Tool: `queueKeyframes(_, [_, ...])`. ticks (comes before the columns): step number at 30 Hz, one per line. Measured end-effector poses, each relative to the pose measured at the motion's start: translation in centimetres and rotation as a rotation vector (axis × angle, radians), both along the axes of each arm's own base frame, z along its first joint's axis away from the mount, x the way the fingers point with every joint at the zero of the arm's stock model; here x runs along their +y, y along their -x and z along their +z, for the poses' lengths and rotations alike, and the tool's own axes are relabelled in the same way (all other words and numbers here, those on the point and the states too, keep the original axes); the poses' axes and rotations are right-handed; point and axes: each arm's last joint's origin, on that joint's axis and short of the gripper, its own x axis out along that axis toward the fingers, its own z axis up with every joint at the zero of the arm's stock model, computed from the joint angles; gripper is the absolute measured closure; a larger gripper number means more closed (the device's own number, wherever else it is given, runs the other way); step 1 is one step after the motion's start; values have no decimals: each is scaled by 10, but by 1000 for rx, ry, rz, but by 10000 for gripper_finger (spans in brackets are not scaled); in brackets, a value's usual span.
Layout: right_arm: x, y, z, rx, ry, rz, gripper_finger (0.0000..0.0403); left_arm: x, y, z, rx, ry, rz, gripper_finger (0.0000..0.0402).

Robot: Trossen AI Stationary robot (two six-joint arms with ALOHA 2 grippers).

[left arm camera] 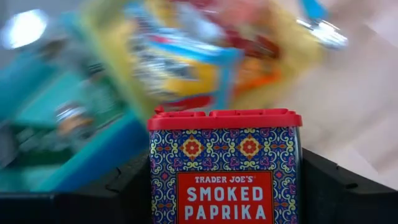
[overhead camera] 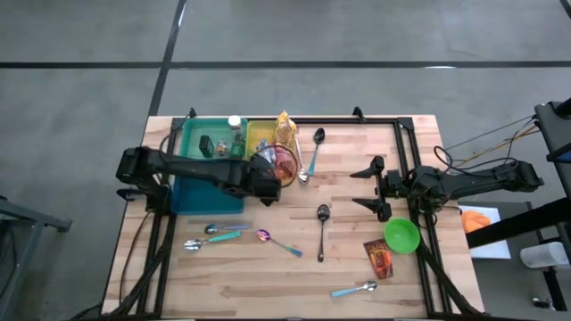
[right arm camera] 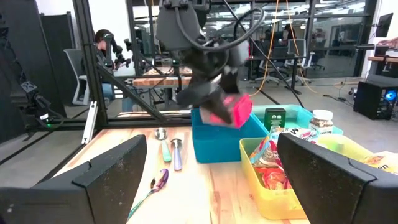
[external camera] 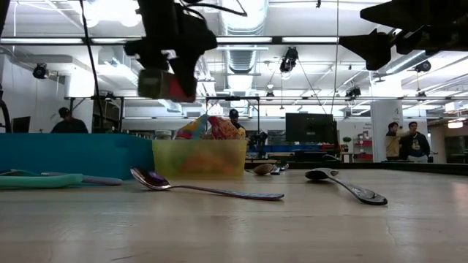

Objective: Pick & Place Food Item
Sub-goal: Put the red spice can into the green bin

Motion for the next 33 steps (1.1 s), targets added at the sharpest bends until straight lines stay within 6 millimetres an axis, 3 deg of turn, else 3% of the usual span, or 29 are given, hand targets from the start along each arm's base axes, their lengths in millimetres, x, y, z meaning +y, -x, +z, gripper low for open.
queueKeyframes(7, [0,0,0,0,0,0,44,16,25,19,-70,-80,348,122])
queueKeyframes(14, [0,0,-1,10,1,0,44,40,45,34,-144,-156,569,122])
queueKeyframes(19, [0,0,-2,16,2,0,44,65,52,36,-102,-173,621,122])
queueKeyframes(25, [0,0,-2,16,1,0,44,99,61,22,-52,-182,669,122])
queueKeyframes(33, [0,0,-2,17,2,0,44,137,78,-12,-89,-115,640,122])
